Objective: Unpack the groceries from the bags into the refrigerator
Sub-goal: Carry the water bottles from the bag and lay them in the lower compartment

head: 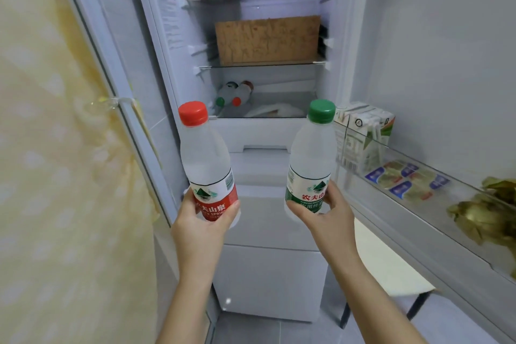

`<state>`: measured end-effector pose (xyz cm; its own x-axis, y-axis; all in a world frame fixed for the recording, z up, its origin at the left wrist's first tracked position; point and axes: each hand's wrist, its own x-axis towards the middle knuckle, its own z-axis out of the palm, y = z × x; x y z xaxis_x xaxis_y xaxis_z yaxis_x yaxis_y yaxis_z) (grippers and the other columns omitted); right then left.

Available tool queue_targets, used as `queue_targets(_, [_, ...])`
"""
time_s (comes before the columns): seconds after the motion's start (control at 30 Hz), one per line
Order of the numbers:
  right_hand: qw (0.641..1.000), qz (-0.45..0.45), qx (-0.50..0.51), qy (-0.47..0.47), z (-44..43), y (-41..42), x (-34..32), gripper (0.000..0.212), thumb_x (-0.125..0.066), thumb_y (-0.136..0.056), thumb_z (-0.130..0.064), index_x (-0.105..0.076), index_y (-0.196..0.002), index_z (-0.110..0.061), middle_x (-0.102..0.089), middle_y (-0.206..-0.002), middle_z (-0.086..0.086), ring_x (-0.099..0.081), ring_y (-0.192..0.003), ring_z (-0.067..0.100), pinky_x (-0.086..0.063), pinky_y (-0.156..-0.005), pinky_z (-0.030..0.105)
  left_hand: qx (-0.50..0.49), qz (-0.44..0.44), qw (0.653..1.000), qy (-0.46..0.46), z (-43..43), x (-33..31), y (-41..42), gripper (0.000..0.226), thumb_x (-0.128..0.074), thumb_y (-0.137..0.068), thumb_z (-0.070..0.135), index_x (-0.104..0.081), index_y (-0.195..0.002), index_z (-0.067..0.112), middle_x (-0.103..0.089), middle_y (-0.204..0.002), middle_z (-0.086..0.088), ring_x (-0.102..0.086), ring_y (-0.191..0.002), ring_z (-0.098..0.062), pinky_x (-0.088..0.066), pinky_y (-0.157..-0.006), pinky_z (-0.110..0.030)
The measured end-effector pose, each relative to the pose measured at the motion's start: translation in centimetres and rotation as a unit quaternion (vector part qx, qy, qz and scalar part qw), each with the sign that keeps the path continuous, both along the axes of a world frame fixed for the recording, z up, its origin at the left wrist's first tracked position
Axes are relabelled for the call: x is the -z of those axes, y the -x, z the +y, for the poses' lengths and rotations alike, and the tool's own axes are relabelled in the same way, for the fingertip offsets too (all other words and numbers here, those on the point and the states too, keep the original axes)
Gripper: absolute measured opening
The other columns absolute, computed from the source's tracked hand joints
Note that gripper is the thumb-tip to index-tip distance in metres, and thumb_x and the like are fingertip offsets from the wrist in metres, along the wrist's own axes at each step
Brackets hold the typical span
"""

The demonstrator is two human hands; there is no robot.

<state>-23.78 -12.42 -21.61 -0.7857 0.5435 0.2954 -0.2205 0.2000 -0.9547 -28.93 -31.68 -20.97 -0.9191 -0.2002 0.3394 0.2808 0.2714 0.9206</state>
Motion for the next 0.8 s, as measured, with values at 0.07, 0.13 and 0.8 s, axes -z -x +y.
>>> queue_targets(0.07, [1.0,-0.001,-0.011,0.008,0.3,1.3,0.4,0.056,-0.086,-0.07,-0.013,-0.062,-0.117,-0.031,-0.07,-0.105,-0.019,-0.063,-0.096,-0.007,-0.051,-0.076,0.012,-0.005,-0.007,1.0,-0.001,0.3,0.4,1.0,0.056,-0.088,-0.065,0.025,-0.061,-0.114,0.024,-0.064,-0.096,0.021,-0.058,-0.088,0.014,-0.045,-0.075,-0.012])
queue_targets(0.13, [1.0,-0.003,-0.019,0.01,0.5,2.8,0.8,0.056,-0.085,-0.07,-0.01,-0.062,-0.118,-0.028,-0.07,-0.106,-0.017,-0.063,-0.096,-0.007,-0.051,-0.075,0.01,-0.005,-0.015,1.0,0.001,0.6,0.8,2.3,0.057,-0.088,-0.065,0.027,-0.061,-0.115,0.023,-0.066,-0.099,0.017,-0.06,-0.091,0.006,-0.045,-0.076,-0.016])
queue_targets(0.8, [0.99,-0.095,0.101,-0.014,2.5,26.4,4.0,0.065,-0.09,-0.066,-0.016,-0.049,-0.115,-0.029,-0.062,-0.1,-0.021,-0.06,-0.084,-0.016,-0.045,-0.064,0.002,0.13,-0.123,0.984,0.007,5.1,4.7,28.8,0.054,-0.087,-0.066,0.024,-0.055,-0.11,0.026,-0.067,-0.097,0.014,-0.061,-0.084,0.009,-0.043,-0.064,-0.008])
